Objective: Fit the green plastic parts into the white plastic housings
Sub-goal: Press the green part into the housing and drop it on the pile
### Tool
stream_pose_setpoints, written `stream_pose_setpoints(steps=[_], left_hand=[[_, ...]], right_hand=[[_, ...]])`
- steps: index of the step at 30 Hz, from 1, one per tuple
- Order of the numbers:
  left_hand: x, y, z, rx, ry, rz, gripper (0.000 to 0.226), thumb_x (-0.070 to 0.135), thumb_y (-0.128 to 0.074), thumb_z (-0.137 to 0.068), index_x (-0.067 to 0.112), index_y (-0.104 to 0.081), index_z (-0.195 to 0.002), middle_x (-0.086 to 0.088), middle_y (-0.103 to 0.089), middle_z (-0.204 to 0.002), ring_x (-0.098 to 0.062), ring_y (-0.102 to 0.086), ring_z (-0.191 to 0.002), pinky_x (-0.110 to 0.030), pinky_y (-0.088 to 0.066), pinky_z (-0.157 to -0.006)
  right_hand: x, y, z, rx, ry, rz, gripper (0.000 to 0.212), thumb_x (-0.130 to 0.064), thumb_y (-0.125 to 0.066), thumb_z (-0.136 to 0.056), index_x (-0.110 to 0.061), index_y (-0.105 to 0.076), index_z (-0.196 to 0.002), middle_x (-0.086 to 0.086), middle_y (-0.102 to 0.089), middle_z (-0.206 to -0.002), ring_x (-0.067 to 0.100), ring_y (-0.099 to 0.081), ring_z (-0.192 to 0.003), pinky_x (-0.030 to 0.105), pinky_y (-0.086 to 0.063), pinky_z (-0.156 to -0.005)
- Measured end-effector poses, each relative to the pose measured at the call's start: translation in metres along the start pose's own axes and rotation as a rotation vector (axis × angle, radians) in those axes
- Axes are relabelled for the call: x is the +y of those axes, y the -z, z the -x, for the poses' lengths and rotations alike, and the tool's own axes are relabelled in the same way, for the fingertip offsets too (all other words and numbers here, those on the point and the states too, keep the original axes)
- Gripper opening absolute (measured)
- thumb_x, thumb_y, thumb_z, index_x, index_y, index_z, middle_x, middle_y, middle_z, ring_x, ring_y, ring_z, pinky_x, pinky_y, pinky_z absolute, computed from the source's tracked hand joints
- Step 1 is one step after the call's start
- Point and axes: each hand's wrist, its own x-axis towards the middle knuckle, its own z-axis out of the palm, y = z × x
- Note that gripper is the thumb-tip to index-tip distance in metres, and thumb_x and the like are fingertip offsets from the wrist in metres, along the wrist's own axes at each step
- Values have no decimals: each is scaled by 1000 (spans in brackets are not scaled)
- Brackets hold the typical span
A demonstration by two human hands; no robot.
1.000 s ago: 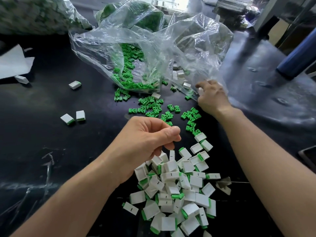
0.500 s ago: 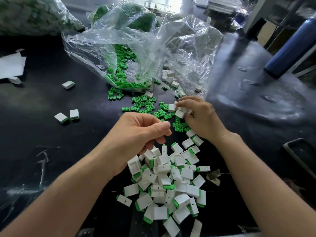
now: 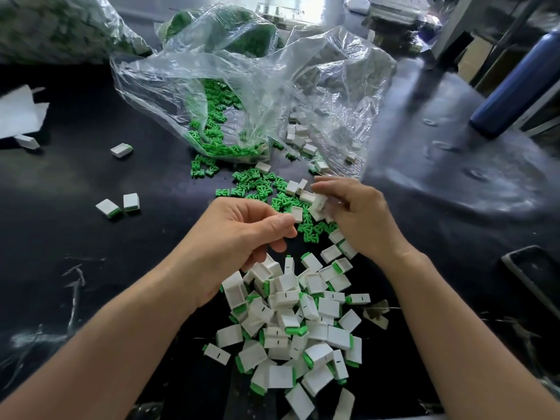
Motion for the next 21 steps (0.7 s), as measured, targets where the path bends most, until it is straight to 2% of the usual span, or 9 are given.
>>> stream_pose_setpoints(steps=[5,8,10,12,16,18,21], left_hand=[[-1,0,0,-5,11,-25,27,39,-65,-56,13,-71,-60,0,-61,-52,-4,-42,-41,-14,-32,-38],[-2,-1,-1,14,16,-30,23,37,-65,-59,15,-72,-60,0,-62,-53,-5,-43,-41,-14,-32,-38],[-4,0,-2,61,8,-39,14,26,-69,-69,14,-72,-62,0,-62,-54,-6,-44,-42,-14,-34,-38],[-6,0,-3,121,-30,-53,5,13,-72,-73,18,-71,-71,2,-64,-59,-7,-49,-46,-16,-39,-40],[-9,1,-3,169,-105,-93,33,5,-75,-69,32,-68,-87,4,-69,-86,-7,-62,-63,-18,-53,-55],[-8,-1,-2,140,-116,-79,33,2,-75,-69,29,-69,-86,3,-70,-81,-5,-63,-62,-18,-53,-57],[-8,-2,-2,130,-129,-89,17,7,-73,-71,20,-70,-81,1,-71,-66,-5,-63,-56,-17,-50,-52]], right_hand=[[4,3,2,16,11,37,24,8,-63,-79,-6,-72,-96,-7,-62,-95,3,-58,-86,3,-40,-82],[2,3,2,73,1,23,22,2,-68,-78,-12,-73,-94,-15,-60,-84,-14,-54,-71,1,-37,-72],[-1,6,1,106,-47,-66,26,0,-68,-79,-20,-70,-95,-21,-60,-82,-17,-55,-72,3,-40,-72],[-9,9,3,93,-89,-252,30,0,-70,-76,-26,-66,-90,-19,-65,-81,-10,-61,-73,9,-46,-73],[-31,8,11,-97,-31,-477,28,4,-72,-71,-22,-62,-78,-12,-69,-68,2,-65,-68,13,-50,-66],[-38,6,14,-186,9,-512,25,4,-70,-73,-19,-64,-78,-8,-70,-70,7,-67,-70,18,-52,-68],[-45,3,17,-237,16,-505,20,-2,-69,-76,-21,-66,-80,-1,-70,-73,15,-67,-70,32,-56,-73]])
